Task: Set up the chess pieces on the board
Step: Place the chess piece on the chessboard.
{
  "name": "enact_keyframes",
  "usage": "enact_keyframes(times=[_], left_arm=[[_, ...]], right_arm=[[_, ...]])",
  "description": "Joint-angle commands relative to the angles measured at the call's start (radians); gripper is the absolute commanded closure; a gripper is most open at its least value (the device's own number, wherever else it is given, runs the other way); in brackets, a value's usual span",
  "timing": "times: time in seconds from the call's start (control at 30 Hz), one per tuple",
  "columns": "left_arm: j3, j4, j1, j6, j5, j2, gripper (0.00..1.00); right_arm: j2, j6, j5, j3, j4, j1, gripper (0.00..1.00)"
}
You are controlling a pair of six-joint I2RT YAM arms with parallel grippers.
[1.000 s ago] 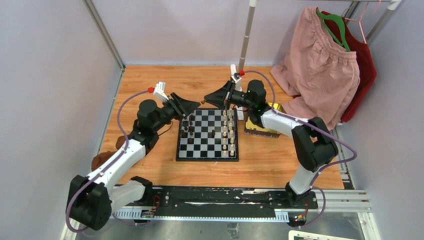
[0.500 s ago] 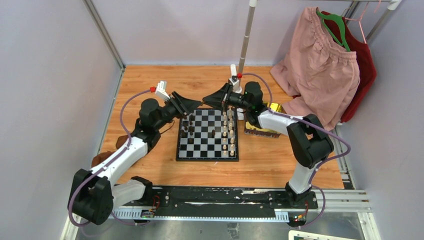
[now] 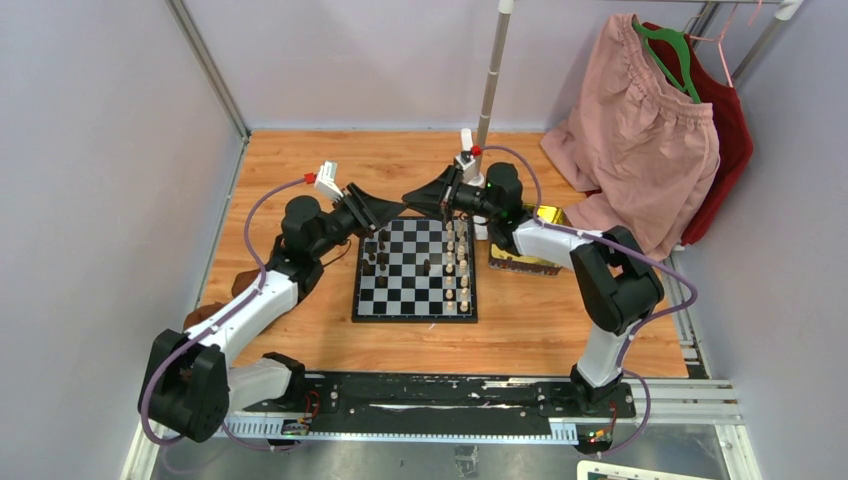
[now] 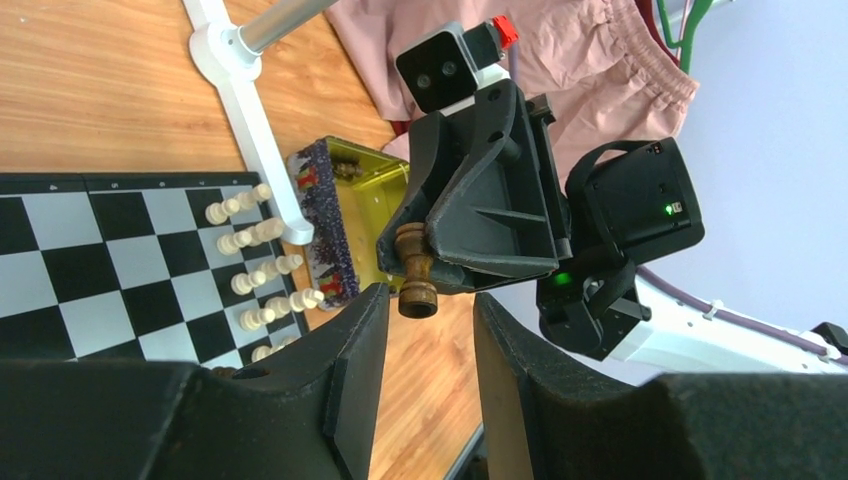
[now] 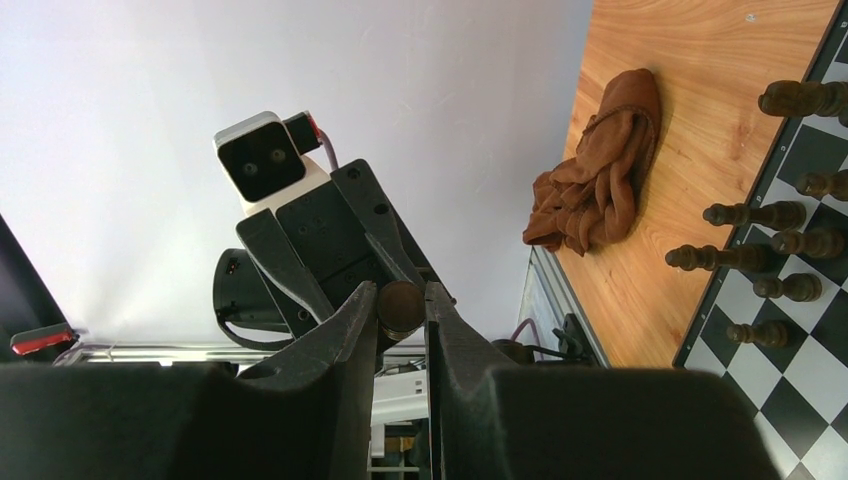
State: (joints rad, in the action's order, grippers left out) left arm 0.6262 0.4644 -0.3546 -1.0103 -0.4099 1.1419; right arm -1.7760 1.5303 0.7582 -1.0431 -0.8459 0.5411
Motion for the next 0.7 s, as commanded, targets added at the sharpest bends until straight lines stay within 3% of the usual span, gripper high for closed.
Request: enact_keyframes(times=[0.0, 0.53, 0.67], left_arm=[[0.023, 0.052, 0.006, -0.005, -0.015, 0.006, 0.58], [0.028, 0.080, 0.007, -0.004, -0.004, 0.013, 0.81], [0.029, 0.080, 0.006, 0.005, 0.001, 0.001, 0.90]], right_arm=[[-0.012, 0.009, -0.002, -0.039, -0.042, 0.019, 1.00], [-0.016, 0.016, 0.000, -0.040, -0.044, 0.030, 1.00], [-0.013, 0.015, 0.003, -0.037, -0.046, 0.031, 1.00]])
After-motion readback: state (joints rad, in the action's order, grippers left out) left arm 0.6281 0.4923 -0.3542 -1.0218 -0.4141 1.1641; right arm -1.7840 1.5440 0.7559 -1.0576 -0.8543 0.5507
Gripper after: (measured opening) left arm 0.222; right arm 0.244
